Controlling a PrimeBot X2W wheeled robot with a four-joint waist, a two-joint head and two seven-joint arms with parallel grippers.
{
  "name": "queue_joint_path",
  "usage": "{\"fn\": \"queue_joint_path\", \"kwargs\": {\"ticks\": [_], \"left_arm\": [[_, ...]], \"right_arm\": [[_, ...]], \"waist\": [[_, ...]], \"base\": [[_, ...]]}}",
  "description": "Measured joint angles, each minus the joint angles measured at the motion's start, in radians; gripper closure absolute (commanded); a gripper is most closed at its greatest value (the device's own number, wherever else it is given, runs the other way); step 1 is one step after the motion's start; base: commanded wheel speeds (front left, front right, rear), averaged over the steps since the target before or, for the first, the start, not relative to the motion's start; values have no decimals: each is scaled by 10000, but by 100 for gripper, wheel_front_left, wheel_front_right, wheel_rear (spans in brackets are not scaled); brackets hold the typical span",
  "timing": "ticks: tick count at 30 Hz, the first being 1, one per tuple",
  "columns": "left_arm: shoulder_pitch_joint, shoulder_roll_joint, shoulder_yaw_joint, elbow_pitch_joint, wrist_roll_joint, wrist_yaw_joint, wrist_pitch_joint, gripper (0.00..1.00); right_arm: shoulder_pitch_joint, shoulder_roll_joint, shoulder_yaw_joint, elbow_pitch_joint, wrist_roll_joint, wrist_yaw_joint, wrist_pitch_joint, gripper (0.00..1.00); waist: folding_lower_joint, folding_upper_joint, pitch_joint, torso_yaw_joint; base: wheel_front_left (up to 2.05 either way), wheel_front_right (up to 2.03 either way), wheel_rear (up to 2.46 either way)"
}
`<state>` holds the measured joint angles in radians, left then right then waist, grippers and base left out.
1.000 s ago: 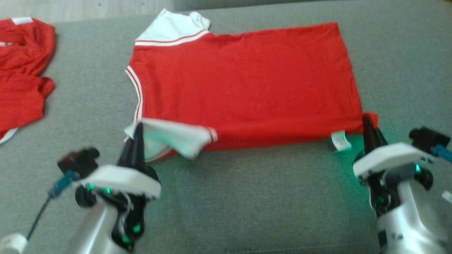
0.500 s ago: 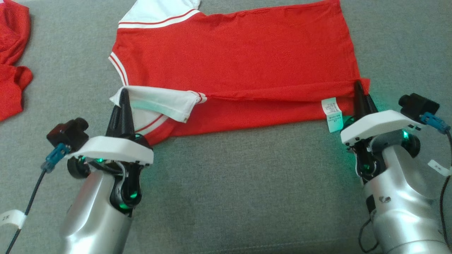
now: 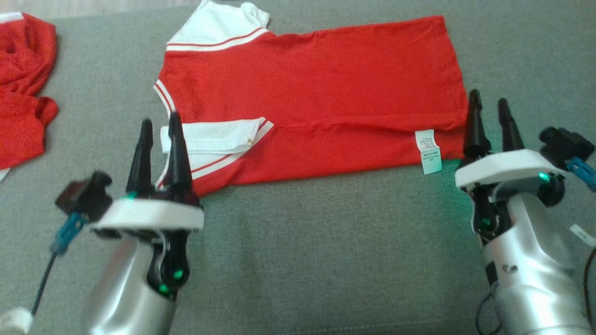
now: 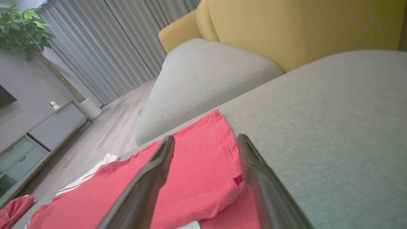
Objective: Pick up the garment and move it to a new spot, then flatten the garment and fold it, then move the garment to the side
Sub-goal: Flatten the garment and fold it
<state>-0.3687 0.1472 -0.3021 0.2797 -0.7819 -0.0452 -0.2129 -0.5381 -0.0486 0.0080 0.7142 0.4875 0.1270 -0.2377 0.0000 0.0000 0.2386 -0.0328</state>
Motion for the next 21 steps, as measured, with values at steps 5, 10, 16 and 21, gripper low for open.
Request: {"fn": "queue_joint_path", "kwargs": {"ticks": [5, 10, 16, 21], "left_arm": [[1384, 244, -61, -587, 0, 384, 464, 0], [2435, 464, -205, -606, -107, 1047, 1465, 0], [2438, 453, -186, -546, -481, 1346, 2092, 0], [1864, 464, -142, 65, -619, 1423, 2387, 0]], "right_arm": [[990, 0, -665, -984, -1239, 0, -61, 0], [2116, 8, -909, -1774, -1634, 0, 293, 0], [2435, 12, -959, -2499, -1804, 0, 884, 0], [2432, 17, -874, -2627, -1868, 0, 1296, 0]], "waist": [[-1, 0, -328, 15], [-2, 0, -488, 55], [-1, 0, -314, -40], [0, 0, -41, -181]], "base": [[0, 0, 0], [0, 0, 0], [0, 0, 0], [0, 0, 0]]}}
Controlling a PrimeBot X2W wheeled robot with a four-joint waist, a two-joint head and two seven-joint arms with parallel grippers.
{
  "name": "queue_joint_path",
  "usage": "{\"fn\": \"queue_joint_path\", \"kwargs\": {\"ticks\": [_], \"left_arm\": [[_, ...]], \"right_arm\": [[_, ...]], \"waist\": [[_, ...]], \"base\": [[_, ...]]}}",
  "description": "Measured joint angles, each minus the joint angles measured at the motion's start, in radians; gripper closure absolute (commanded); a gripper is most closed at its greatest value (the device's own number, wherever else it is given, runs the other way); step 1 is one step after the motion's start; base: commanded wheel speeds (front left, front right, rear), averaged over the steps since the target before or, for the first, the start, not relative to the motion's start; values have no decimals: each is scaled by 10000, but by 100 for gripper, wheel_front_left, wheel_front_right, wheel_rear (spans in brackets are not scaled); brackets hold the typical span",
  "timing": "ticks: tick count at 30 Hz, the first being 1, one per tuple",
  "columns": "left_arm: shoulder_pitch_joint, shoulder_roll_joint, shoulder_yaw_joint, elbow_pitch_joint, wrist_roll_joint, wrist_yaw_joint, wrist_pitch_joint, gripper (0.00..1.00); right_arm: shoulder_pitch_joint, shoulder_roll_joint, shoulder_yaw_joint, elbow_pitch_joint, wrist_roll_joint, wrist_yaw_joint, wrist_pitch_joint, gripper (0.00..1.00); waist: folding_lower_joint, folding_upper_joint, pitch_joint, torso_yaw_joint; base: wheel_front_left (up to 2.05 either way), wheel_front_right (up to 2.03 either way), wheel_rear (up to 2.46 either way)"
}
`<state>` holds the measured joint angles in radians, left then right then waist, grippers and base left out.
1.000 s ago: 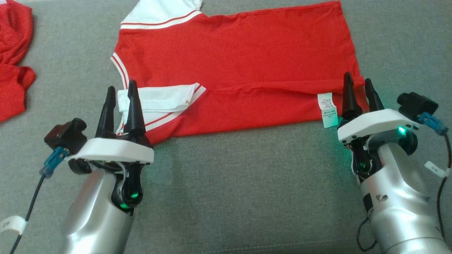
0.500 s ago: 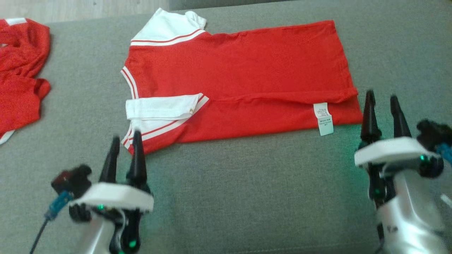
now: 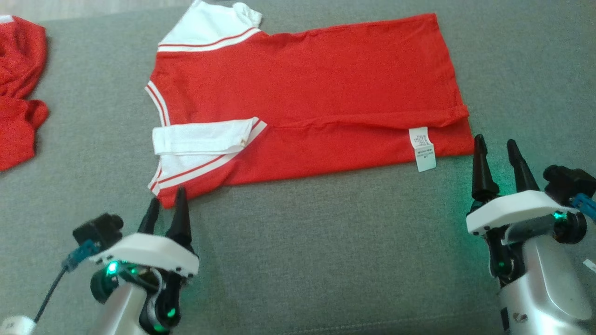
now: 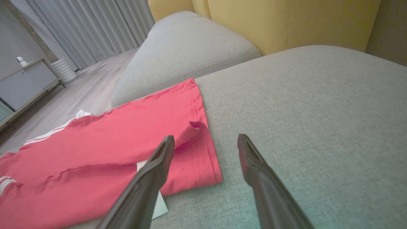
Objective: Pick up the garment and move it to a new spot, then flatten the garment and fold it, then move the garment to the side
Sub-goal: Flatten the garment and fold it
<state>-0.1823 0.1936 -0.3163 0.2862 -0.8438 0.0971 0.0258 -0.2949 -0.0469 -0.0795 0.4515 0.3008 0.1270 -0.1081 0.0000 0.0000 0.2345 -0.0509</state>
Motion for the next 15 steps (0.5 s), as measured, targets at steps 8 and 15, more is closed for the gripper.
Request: {"fn": "queue_joint_path", "kwargs": {"ticks": [8, 15], "left_arm": [[-741, -52, 213, 746, -251, -153, 81, 0], [-1070, -184, 213, 1185, -407, -458, -27, 59]], "right_arm": [[-178, 0, 132, 422, -234, 0, 485, 0], [-989, -2, 205, 1298, -382, 0, 665, 0]], "waist": [[0, 0, 390, -196], [0, 0, 520, -45]], "base": [[0, 0, 0], [0, 0, 0]]}}
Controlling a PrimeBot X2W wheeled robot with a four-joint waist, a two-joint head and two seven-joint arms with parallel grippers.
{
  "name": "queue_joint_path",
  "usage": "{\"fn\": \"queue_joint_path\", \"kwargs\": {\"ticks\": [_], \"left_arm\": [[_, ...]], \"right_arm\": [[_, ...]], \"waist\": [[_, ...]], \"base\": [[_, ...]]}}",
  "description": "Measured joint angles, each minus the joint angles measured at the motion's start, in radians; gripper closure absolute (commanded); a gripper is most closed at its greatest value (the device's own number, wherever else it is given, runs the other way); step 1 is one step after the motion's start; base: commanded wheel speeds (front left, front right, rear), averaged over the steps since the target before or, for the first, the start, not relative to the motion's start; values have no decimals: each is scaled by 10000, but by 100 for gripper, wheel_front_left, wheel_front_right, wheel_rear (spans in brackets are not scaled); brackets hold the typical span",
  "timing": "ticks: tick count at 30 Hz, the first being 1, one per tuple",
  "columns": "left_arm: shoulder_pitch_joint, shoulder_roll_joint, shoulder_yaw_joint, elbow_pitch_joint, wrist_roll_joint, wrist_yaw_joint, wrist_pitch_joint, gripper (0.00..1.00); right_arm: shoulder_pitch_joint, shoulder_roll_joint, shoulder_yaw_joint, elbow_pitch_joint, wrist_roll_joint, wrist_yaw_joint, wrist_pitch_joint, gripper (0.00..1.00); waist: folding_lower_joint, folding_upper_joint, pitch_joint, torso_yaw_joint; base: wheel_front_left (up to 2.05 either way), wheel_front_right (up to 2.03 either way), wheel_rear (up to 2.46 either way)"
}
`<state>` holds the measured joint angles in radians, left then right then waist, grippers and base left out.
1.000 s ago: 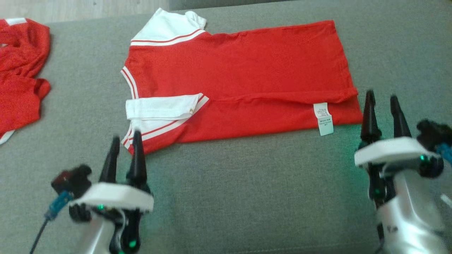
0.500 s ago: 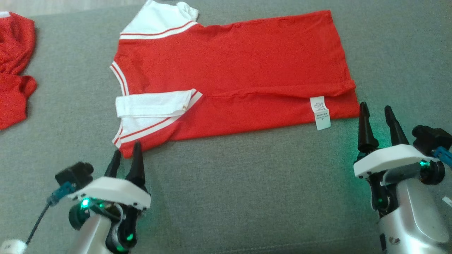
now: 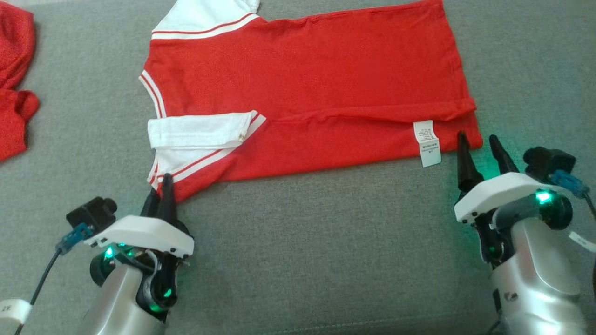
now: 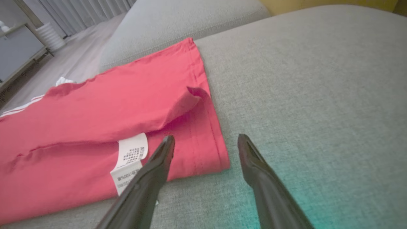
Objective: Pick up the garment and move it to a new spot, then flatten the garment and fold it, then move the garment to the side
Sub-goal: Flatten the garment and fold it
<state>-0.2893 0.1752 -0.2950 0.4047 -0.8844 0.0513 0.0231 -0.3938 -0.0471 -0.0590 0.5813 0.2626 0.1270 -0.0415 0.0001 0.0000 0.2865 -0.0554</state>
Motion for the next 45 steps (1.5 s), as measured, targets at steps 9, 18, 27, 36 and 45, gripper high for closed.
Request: {"fn": "queue_joint_path", "kwargs": {"ticks": [9, 18, 27, 36, 45], "left_arm": [[-177, -77, -94, 330, 17, -313, -347, 100], [-170, 125, -167, -357, 63, -343, -366, 100], [-58, 700, -201, -2042, 238, -167, -8, 100], [1761, 1509, -374, -4698, 393, 506, 1062, 100], [3536, 1388, -669, -4788, 100, 943, 1175, 100]], "right_arm": [[-915, -15, -33, 1584, -73, 0, 345, 75], [-1324, -15, 50, 2305, 686, 0, 326, 100], [-1333, -12, -38, 1641, 1218, 0, 721, 100], [383, -2, -1095, -1028, 1528, 0, 2284, 100], [3054, 35, -1260, -2765, 1960, 0, 3104, 100]], "waist": [[0, 0, 9, 178], [1, 0, -168, 216], [0, 0, -785, 139], [-2, 0, -1507, 154], [-2, 0, -1549, 165]], "base": [[0, 0, 0], [0, 0, 0], [0, 0, 0], [0, 0, 0], [0, 0, 0]]}}
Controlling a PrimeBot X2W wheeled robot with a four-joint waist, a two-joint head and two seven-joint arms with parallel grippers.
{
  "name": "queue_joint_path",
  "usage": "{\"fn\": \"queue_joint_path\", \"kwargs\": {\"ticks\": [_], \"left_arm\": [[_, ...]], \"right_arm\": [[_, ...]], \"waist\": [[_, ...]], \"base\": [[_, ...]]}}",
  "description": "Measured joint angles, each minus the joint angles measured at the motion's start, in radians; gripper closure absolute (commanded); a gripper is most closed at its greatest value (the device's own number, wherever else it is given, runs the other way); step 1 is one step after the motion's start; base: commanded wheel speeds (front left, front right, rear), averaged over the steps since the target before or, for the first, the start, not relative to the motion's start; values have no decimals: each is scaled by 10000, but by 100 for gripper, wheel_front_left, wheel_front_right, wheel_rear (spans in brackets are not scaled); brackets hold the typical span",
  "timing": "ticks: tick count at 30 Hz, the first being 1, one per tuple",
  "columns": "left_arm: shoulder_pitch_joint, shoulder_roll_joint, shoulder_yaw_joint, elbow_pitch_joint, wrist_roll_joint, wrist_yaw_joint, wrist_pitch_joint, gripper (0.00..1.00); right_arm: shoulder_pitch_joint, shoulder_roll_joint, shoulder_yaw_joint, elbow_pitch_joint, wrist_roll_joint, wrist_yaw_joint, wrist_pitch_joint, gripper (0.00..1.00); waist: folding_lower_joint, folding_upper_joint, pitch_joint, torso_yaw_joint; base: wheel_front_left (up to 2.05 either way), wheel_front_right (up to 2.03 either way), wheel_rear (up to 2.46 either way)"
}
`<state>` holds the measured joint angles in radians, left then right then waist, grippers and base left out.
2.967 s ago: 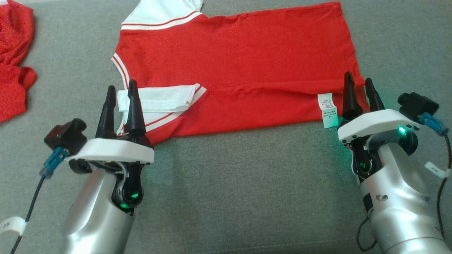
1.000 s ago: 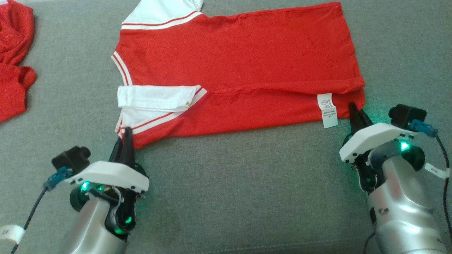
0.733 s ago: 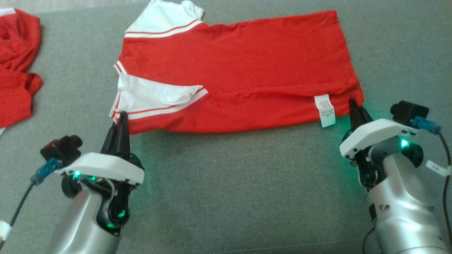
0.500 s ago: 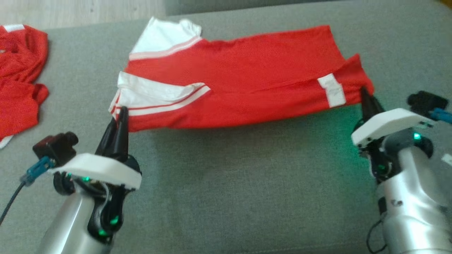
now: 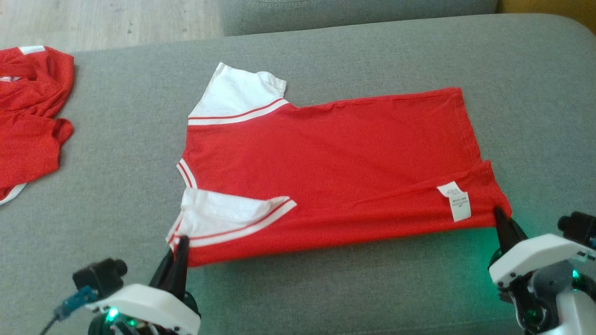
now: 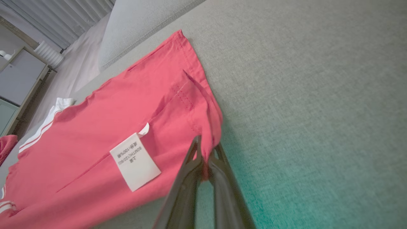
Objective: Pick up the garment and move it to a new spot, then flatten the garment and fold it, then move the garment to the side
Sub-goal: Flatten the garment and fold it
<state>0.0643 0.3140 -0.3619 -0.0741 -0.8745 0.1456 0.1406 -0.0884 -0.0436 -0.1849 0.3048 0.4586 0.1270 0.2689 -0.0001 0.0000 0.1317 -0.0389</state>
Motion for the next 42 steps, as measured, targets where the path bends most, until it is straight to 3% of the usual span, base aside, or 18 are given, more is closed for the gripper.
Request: {"fn": "queue_joint_path", "kwargs": {"ticks": [2, 3, 4, 5, 6, 7, 8, 9, 10, 14, 18, 27, 33, 42], "left_arm": [[81, -130, -52, 332, -8, 13, -82, 100], [81, -178, -75, 504, -36, 13, -157, 100], [75, -209, -88, 685, -42, 13, -245, 100], [73, -236, -88, 853, -42, 13, -336, 100], [67, -276, -88, 1024, -40, 10, -416, 100], [66, -328, -90, 1162, -40, 4, -472, 99], [61, -366, -100, 1283, -35, -17, -546, 67], [56, -374, -102, 1363, -25, -40, -604, 22], [39, -372, -102, 1400, 2, -56, -644, 0], [-110, -247, -46, 1360, 213, -138, -815, 0], [-897, 326, 88, 895, 600, -138, -715, 0], [-5446, 1806, 276, -15, 1421, -589, 1243, 0], [-7942, 2401, 6, 1411, 1747, -1156, 2648, 0], [-9054, 2861, -347, 3574, 2071, -1701, 3524, 0]], "right_arm": [[179, 0, 79, -67, 21, 0, -35, 100], [239, 2, 125, -67, 21, 0, -63, 86], [278, 8, 153, -67, 23, 0, -142, 61], [318, 12, 173, -63, 48, 0, -244, 26], [370, 12, 182, -52, 65, 0, -320, 0], [425, 15, 201, -29, 65, 0, -384, 0], [444, 17, 201, 15, 65, 0, -437, 0], [457, 15, 199, 35, 65, 0, -502, 0], [472, 15, 199, 33, 65, 0, -552, 0], [603, 17, 148, -52, -67, 0, -817, 0], [569, 17, 92, -458, -263, 0, -1022, 0], [-772, 10, 767, -1567, -466, 0, -907, 0], [-2033, -2, 1595, -1948, -349, 0, -882, 0], [-3039, -13, 2581, -2113, -6, 0, -1227, 0]], "waist": [[0, 0, 29, -25], [0, 0, 40, -39], [0, 0, 48, -53], [0, 0, 55, -63], [0, 0, 61, -71], [1, 0, 63, -78], [0, 0, 66, -86], [0, 0, 69, -97], [1, 0, 70, -109], [1, 0, 104, -172], [1, 0, 253, -243], [3, 0, 1025, -572], [4, 0, 1884, -1073], [5, -1, 3346, -2036]], "base": [[0, 0, 0], [0, 0, 0], [0, 0, 0], [0, 0, 0], [0, 0, 0], [0, 0, 0], [0, 0, 0], [0, 0, 0], [0, 0, 0], [0, 0, 0], [0, 0, 0], [0, 0, 0], [0, 0, 0], [0, 0, 0]]}}
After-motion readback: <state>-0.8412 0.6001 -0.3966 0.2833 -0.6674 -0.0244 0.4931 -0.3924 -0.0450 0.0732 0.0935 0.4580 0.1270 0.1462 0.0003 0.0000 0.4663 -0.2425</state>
